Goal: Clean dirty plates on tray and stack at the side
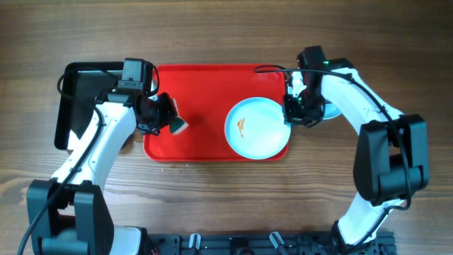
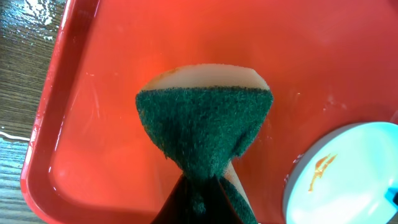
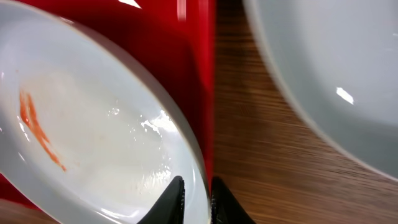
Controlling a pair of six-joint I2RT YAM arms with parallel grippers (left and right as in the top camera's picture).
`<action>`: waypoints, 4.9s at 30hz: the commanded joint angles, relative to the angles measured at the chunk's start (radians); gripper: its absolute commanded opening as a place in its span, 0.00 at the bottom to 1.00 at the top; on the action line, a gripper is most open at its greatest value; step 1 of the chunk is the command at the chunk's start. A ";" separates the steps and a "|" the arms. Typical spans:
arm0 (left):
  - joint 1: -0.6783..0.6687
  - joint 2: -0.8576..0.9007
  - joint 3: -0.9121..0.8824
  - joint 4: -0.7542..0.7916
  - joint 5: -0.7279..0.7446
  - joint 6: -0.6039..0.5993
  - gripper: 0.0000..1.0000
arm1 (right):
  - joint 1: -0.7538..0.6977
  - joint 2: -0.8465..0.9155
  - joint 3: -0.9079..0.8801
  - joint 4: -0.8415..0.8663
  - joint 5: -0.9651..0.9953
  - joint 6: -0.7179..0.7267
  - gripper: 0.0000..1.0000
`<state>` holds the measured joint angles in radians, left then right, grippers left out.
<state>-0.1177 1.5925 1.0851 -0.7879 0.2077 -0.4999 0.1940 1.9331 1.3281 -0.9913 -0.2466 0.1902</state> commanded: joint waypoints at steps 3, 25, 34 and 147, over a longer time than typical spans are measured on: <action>-0.005 0.007 -0.008 0.003 0.013 -0.002 0.04 | 0.107 -0.026 -0.013 0.069 -0.049 0.083 0.16; -0.005 0.007 -0.008 0.011 0.013 -0.002 0.04 | 0.115 0.158 0.149 0.082 0.134 -0.248 0.24; -0.005 0.007 -0.008 0.011 0.013 -0.003 0.04 | 0.152 0.158 0.105 0.105 0.074 -0.199 0.13; -0.229 0.407 0.256 -0.021 -0.312 0.132 0.04 | 0.301 0.129 0.215 0.014 0.272 0.075 0.04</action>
<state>-0.4129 1.9690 1.3457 -0.7918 -0.0288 -0.4526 0.4911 2.0762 1.5238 -0.9623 -0.0208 0.2977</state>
